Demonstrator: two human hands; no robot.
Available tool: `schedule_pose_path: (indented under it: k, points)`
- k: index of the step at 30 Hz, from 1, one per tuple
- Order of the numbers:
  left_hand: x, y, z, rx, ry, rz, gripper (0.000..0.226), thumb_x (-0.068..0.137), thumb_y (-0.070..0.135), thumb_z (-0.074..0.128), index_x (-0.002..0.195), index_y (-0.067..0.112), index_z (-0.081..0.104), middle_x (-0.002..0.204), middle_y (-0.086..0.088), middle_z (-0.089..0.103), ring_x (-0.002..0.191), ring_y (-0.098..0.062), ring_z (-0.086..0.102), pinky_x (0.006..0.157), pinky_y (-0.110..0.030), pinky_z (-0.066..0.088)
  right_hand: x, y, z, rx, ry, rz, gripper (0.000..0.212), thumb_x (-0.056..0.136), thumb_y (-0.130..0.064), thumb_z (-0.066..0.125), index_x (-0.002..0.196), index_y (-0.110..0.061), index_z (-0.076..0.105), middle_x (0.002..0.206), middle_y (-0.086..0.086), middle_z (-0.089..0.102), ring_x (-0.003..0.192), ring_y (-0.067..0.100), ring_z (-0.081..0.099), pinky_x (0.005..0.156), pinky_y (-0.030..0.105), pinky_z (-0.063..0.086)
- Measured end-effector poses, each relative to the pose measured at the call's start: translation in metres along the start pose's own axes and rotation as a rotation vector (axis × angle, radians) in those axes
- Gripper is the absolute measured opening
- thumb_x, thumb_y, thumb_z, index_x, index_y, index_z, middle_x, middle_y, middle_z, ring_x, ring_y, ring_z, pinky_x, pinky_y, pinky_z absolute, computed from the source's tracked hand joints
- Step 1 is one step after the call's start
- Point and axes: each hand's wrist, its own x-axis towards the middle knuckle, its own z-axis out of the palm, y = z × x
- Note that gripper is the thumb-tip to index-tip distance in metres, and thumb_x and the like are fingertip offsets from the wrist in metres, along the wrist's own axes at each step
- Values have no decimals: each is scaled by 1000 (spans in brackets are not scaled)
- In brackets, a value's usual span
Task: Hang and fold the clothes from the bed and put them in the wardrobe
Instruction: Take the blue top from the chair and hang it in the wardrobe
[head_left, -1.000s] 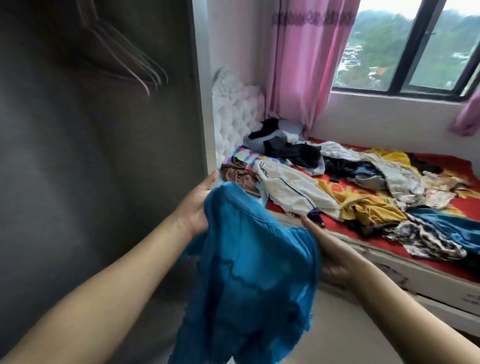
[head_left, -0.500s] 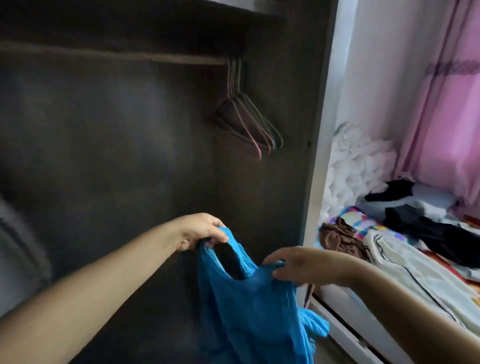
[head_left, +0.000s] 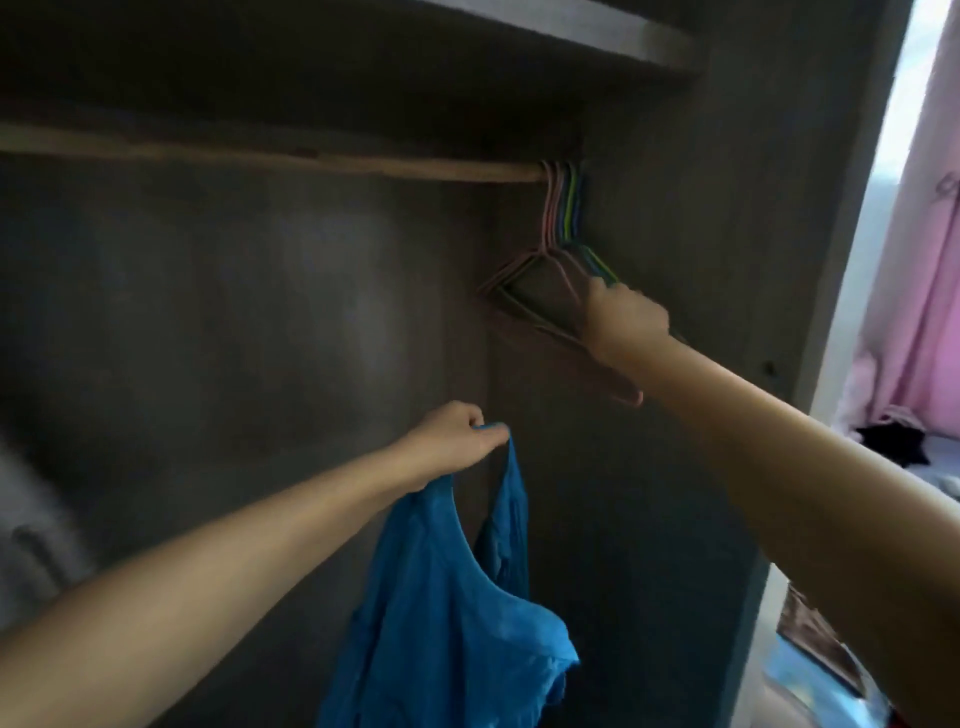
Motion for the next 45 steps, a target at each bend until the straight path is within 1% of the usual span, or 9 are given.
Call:
schedule_pose_path:
  k: [7,12,17,19,22,30,38,42,45]
  points:
    - [18,-29,-35,-229,83,-30,37,90,40,49,62,23,32,53,7,27,43,-10,28,54,-29,23,24,-19,30,123,124,-11,20,94,-3,41,112,-3,49,102,21,63,90,39,61,63,38,38]
    - [17,-56,-37,-282,100,-97,36,90,42,48,64,21,35,50,5,30,40,-12,29,52,-28,25,-9,-28,55,349,310,-9,18,99,-19,38,108,-5,43,84,20,64,77,43,62,59,41,38]
    - [11,-68,-38,-375,64,-200,36,89,47,49,68,18,42,43,8,31,36,-10,28,44,-21,27,-84,-17,117,1031,102,146,11,96,-15,52,103,-14,44,74,3,52,70,27,55,65,35,42]
    - [10,-70,-32,-388,42,-237,39,89,51,50,70,17,46,39,9,33,33,-8,30,41,-18,29,-93,-18,116,1302,51,198,13,96,-21,54,101,-8,55,65,-2,46,60,15,47,56,27,38]
    - [6,-73,-14,-402,16,-297,43,88,56,50,72,16,46,40,8,35,34,-8,32,40,-18,29,-109,-14,95,1531,56,287,34,94,-43,51,85,-17,70,43,-14,32,37,4,30,37,17,24]
    - [-10,-61,24,-669,-78,-407,46,94,57,42,68,19,37,38,10,30,28,-2,22,30,-14,19,-151,8,35,2113,164,155,47,97,-46,42,59,-24,59,43,-11,27,36,6,21,38,15,22]
    - [-10,-66,3,-889,-5,-436,49,97,53,39,63,18,40,43,7,38,26,-1,27,28,-11,20,-175,20,71,1783,-538,187,43,100,-40,40,73,-14,62,48,-7,25,37,6,20,35,14,19]
    - [-19,-84,0,-964,62,-501,54,99,45,42,62,12,63,47,-3,61,36,-13,57,36,-19,47,-165,40,61,1491,-806,141,42,101,-38,38,86,-7,62,50,-6,28,38,5,21,32,14,20]
    - [-22,-93,4,-979,163,-561,35,101,27,44,74,9,58,54,-7,65,45,-18,64,42,-24,52,-156,45,48,1306,-930,109,43,101,-38,38,87,-7,63,50,-6,29,39,6,22,32,16,21]
